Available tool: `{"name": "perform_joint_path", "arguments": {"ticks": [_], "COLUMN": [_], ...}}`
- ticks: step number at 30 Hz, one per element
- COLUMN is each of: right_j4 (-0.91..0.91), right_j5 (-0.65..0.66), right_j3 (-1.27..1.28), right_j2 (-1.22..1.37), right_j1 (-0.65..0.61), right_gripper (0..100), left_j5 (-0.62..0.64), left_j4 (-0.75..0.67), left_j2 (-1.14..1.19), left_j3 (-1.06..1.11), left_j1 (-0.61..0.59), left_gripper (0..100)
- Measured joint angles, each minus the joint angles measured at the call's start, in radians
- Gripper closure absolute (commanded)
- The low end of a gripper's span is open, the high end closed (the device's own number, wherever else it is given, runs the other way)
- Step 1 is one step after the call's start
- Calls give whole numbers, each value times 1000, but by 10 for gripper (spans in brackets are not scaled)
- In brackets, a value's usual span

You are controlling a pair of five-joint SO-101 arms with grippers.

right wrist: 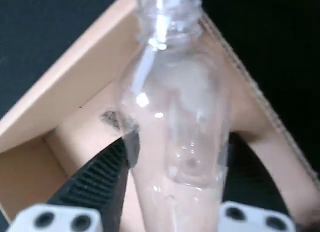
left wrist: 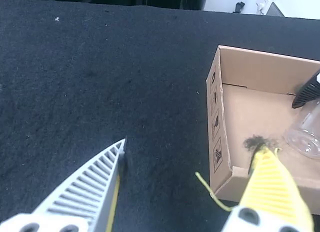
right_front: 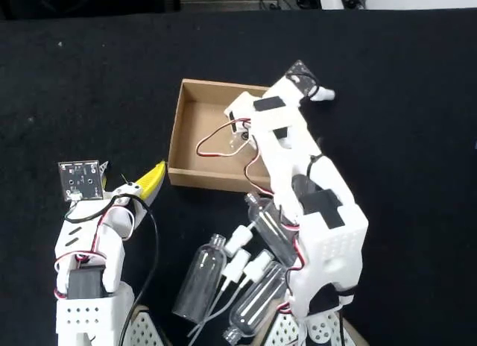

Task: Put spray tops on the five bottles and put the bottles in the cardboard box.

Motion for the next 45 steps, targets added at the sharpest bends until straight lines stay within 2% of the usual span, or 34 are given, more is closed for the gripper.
{"name": "perform_joint_path", "arguments": {"ticks": [4,6,12,18,28,36,41,45], "right_j4": [38,57,152,227,233,233,233,233], "right_j5": [9,61,295,402,704,783,842,924], "right_j3": [-2,-2,-2,0,166,275,290,327], "right_j2": [-3,-9,-110,-190,-361,-532,-571,-571], "right_j1": [17,26,37,68,273,465,540,655], "right_gripper": [931,992,988,988,987,987,984,984], "left_j5": [0,0,0,0,0,0,0,0], "left_j4": [0,0,0,0,0,0,0,0], "left_j2": [0,0,0,0,0,0,0,0], "left_j3": [0,0,0,0,0,0,0,0], "left_j1": [0,0,0,0,0,0,0,-9], "left_gripper": [636,636,636,636,636,636,636,636]}}
